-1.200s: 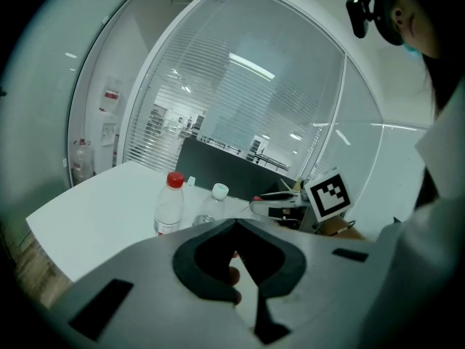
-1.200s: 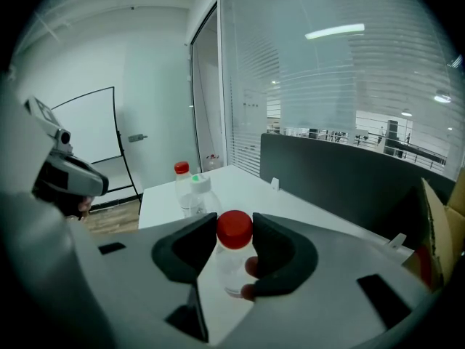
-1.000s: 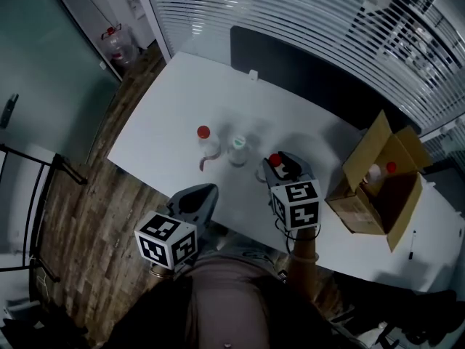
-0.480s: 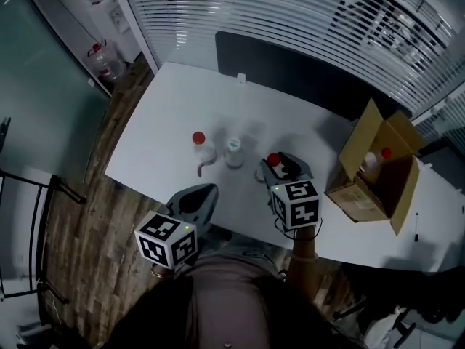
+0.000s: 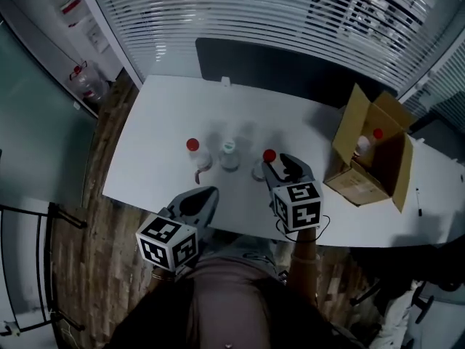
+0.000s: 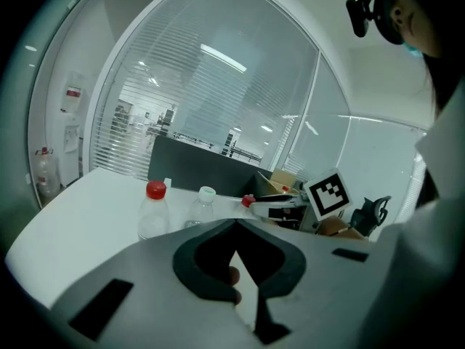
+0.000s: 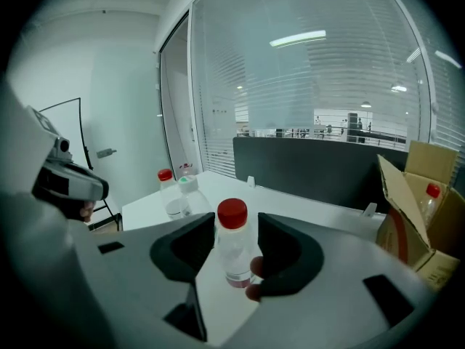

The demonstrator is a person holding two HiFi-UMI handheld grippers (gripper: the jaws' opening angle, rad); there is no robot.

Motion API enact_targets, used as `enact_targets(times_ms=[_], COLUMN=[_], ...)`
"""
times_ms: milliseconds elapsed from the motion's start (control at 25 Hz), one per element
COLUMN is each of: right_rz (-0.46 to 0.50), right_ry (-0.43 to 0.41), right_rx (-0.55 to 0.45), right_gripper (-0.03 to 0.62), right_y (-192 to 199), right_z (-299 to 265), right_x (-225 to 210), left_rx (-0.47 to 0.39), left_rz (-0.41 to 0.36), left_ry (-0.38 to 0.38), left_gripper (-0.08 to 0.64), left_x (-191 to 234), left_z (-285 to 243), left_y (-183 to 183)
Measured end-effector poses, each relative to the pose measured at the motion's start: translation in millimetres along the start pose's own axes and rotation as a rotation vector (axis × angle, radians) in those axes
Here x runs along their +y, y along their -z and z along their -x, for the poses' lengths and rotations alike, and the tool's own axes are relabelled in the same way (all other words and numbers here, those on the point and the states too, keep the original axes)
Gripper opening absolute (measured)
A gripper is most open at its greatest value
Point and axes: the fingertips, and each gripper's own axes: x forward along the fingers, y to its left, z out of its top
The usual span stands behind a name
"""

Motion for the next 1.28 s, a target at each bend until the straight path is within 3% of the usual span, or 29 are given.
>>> enact_targets(times_ms=[360, 560, 840, 1280], right_rz=[-0.064, -0.126, -0.127, -0.167], right_ry=[0.094, 0.137, 0.221, 0.282], right_rx=[-0.016, -0.027, -0.045, -0.058], right_gripper=[0.167, 0.104, 0.048, 0.037], right_y=[12.4, 16.8, 19.6, 21.2], right_z=[19.4, 32.8, 51.3, 72.3], right_x=[1.8, 5.4, 8.4, -4.4], left_rx=[0.037, 0.052, 0.061, 0.073], left_rz=[-0.041, -0.061, -0.082, -0.123], left_ry=[0.096, 0.133, 0.178, 0.234], left_gripper=[0.006, 0.006, 0.006, 0.005], left_x=[-2.8, -2.8, -4.4, -23.1], left_z=[0.0, 3.7, 2.1, -16.4], left_y=[5.5, 9.1, 11.0, 7.4])
